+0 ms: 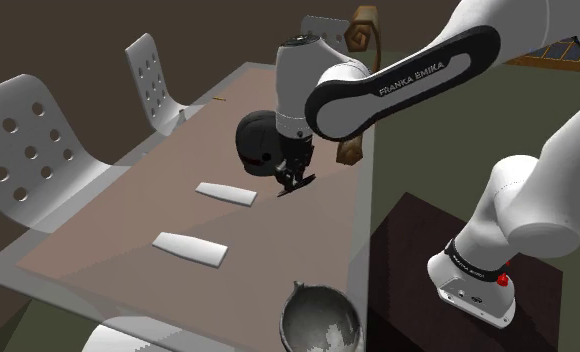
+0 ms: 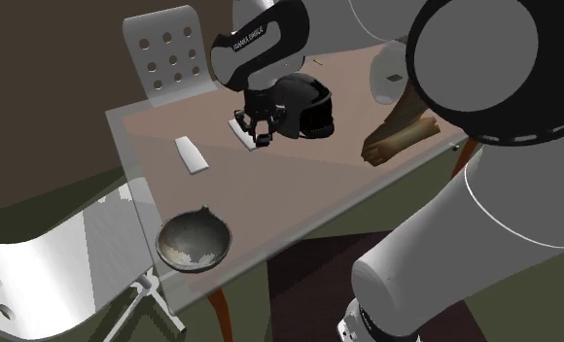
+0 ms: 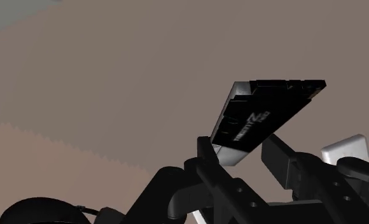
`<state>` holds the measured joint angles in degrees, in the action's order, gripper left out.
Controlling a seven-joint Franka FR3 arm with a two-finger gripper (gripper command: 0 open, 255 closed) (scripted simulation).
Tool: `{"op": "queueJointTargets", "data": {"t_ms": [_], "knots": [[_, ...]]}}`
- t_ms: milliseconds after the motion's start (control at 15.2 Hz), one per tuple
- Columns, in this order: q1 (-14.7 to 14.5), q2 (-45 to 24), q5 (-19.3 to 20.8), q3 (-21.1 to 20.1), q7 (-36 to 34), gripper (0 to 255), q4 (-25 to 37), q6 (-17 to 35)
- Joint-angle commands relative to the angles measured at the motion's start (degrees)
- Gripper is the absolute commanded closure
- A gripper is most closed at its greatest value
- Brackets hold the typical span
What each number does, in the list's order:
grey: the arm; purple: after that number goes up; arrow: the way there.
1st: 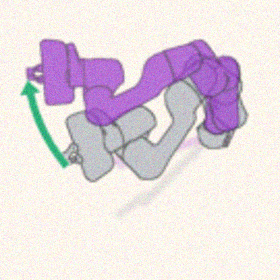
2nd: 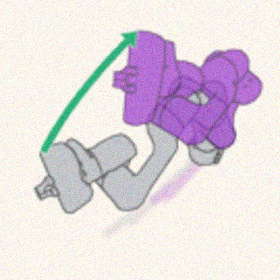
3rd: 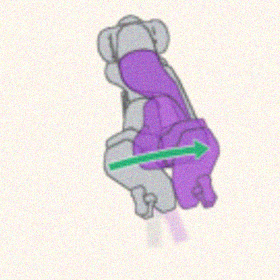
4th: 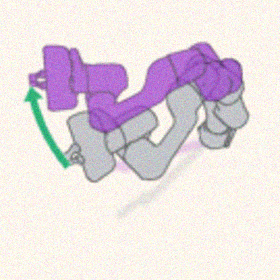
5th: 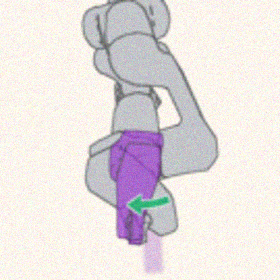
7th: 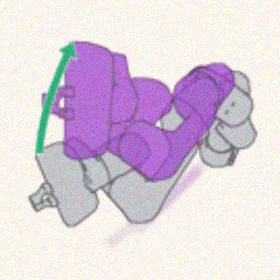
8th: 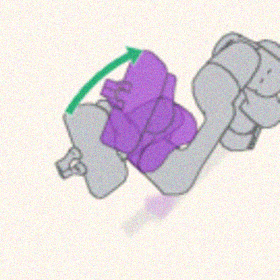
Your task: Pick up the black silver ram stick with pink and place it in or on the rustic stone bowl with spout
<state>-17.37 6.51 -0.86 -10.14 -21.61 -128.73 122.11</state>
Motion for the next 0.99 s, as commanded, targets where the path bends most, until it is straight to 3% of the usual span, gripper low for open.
{"op": "queueJointTargets", "data": {"t_ms": [0,924], "knots": [[-1.2,2.1,-0.7,-1.3,-2.1,255,-2.3,0.2],[-10.7,9.7,-6.2,-13.1,-19.8,255,-8.4,-0.5]]}}
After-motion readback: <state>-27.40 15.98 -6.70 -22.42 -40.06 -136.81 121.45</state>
